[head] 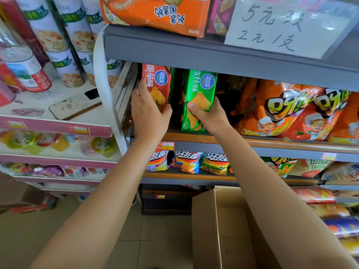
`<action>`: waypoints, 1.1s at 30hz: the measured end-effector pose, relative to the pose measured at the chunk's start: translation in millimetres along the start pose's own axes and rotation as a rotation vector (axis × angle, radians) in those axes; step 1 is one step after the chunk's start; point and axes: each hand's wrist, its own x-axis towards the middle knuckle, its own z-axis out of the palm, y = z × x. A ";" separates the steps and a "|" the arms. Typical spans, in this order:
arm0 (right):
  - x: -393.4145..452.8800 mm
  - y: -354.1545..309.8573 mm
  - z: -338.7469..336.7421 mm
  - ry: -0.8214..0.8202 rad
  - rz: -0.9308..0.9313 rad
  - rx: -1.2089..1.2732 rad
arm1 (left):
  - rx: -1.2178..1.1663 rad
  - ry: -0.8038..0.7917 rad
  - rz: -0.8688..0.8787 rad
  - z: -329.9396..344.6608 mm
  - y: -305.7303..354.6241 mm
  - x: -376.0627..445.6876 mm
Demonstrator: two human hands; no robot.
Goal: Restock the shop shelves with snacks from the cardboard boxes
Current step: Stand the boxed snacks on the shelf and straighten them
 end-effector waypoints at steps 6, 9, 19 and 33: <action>18.1 -9.0 15.5 0.004 -0.015 -0.041 | -0.026 -0.147 -0.115 8.1 -1.9 8.8; 26.2 -7.4 14.2 -0.052 -0.003 -0.035 | -0.087 -0.209 -0.142 8.3 -5.4 10.7; 27.0 -24.6 24.3 0.208 -0.194 0.005 | -0.121 -0.190 -0.186 11.1 -14.3 20.7; 42.5 -25.8 31.5 0.193 -0.194 0.095 | -0.371 -0.151 -0.225 27.3 -8.8 36.0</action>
